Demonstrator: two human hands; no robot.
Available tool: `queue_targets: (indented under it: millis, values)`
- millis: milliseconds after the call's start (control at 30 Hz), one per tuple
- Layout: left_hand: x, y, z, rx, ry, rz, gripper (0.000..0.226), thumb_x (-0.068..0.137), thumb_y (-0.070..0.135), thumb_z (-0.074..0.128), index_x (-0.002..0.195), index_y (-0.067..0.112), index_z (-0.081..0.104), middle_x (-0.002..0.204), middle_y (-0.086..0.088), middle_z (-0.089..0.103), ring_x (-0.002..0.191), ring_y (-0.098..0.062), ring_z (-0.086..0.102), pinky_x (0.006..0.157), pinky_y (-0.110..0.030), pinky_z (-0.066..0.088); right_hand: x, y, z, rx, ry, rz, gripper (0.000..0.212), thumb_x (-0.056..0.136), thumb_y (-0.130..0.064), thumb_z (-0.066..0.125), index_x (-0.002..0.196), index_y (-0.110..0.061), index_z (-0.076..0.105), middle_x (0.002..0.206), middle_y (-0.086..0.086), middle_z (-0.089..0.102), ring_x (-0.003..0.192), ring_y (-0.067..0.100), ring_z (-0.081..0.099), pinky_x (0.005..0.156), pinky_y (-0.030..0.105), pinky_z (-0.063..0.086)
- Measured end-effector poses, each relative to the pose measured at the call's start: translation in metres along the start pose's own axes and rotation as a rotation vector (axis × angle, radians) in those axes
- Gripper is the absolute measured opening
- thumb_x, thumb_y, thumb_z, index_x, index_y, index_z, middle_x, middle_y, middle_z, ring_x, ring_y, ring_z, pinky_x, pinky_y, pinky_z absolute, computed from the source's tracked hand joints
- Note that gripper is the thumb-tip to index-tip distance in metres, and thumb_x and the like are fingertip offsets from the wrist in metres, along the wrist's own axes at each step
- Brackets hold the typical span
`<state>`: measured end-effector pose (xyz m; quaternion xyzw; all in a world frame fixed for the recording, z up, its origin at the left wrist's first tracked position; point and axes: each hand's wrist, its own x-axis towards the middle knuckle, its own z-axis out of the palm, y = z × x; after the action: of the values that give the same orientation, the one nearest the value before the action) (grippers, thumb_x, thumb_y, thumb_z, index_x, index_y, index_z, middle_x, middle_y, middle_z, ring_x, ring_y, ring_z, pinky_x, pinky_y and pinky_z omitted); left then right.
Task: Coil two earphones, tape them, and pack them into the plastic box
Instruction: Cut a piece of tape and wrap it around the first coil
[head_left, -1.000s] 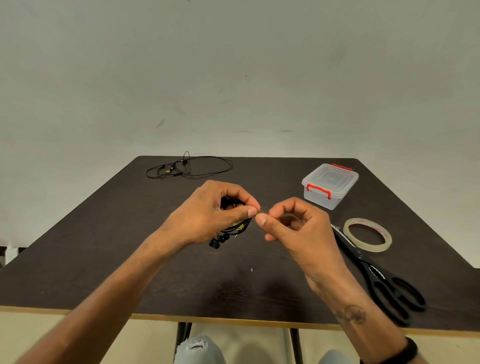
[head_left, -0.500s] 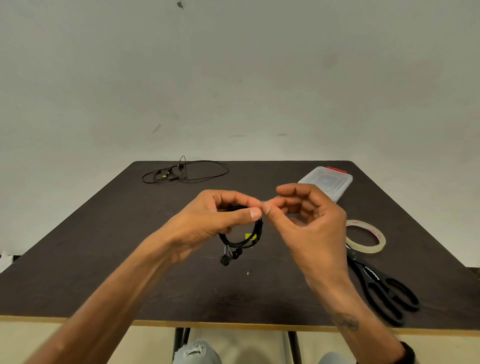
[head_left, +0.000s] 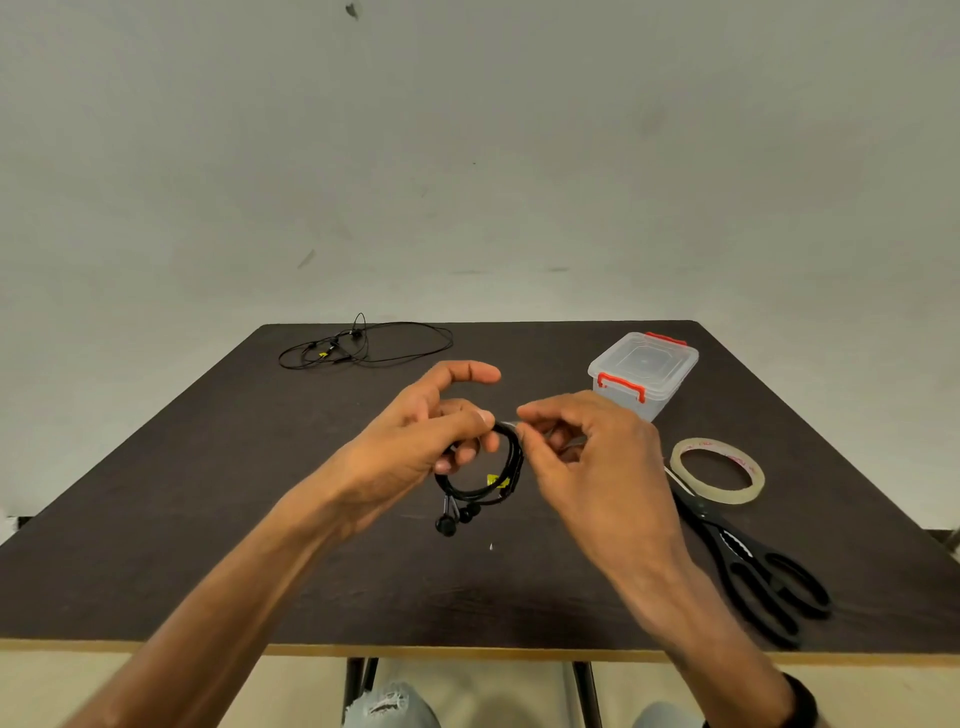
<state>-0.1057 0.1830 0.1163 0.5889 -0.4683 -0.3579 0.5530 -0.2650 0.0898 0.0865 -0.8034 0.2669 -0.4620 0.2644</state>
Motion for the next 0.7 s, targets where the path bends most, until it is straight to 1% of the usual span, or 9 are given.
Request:
queue_targets:
  millis: [167, 233, 433, 533, 600, 700]
  values:
    - [0.001, -0.003, -0.001, 0.104, 0.022, 0.053, 0.043, 0.097, 0.010, 0.061, 0.134, 0.031, 0.051, 0.083, -0.004, 0.067, 0.062, -0.010, 0.047, 0.056, -0.020, 0.039, 0.001, 0.001, -0.006, -0.005, -0.107, 0.063, 0.011, 0.092, -0.025, 0.078, 0.101, -0.029, 0.082, 0.087, -0.014, 0.072, 0.084, 0.002, 0.066, 0.072, 0.019, 0.055]
    - [0.000, -0.004, 0.000, 0.124, 0.031, 0.063, 0.045, 0.100, 0.005, 0.057, 0.134, 0.034, 0.050, 0.083, -0.003, 0.066, 0.063, -0.010, 0.047, 0.058, -0.019, 0.040, 0.000, 0.001, -0.007, -0.007, -0.138, 0.070, 0.011, 0.092, -0.025, 0.077, 0.100, -0.030, 0.083, 0.087, -0.014, 0.072, 0.083, 0.002, 0.066, 0.069, 0.017, 0.053]
    - [-0.003, -0.004, 0.004, 0.115, 0.031, 0.092, 0.046, 0.102, 0.002, 0.054, 0.134, 0.035, 0.050, 0.084, -0.004, 0.065, 0.064, -0.009, 0.048, 0.060, -0.016, 0.043, -0.003, 0.001, -0.006, 0.059, -0.142, 0.087, 0.013, 0.091, -0.022, 0.079, 0.103, -0.026, 0.081, 0.089, -0.014, 0.071, 0.083, 0.000, 0.066, 0.066, 0.013, 0.051]
    - [-0.004, -0.005, 0.007, 0.120, 0.035, 0.117, 0.046, 0.102, 0.003, 0.055, 0.134, 0.036, 0.050, 0.085, -0.005, 0.066, 0.067, -0.007, 0.050, 0.065, -0.019, 0.045, -0.007, 0.000, -0.005, 0.120, -0.157, 0.107, 0.015, 0.090, -0.024, 0.081, 0.104, -0.028, 0.078, 0.092, -0.014, 0.069, 0.087, 0.000, 0.066, 0.066, 0.012, 0.051]
    - [-0.006, -0.005, 0.009, 0.119, 0.040, 0.124, 0.046, 0.102, 0.004, 0.056, 0.135, 0.035, 0.050, 0.085, -0.004, 0.066, 0.068, -0.005, 0.052, 0.067, -0.020, 0.046, -0.008, 0.001, -0.005, 0.147, -0.151, 0.125, 0.017, 0.090, -0.028, 0.082, 0.105, -0.030, 0.077, 0.097, -0.012, 0.069, 0.088, 0.002, 0.066, 0.066, 0.013, 0.052]
    - [-0.007, -0.005, 0.012, 0.120, 0.045, 0.120, 0.045, 0.102, 0.004, 0.057, 0.135, 0.035, 0.050, 0.084, -0.002, 0.068, 0.069, -0.005, 0.053, 0.070, -0.020, 0.045, -0.011, 0.003, -0.005, 0.152, -0.159, 0.161, 0.023, 0.088, -0.040, 0.081, 0.110, -0.036, 0.074, 0.105, -0.015, 0.065, 0.095, 0.003, 0.063, 0.071, 0.019, 0.056]
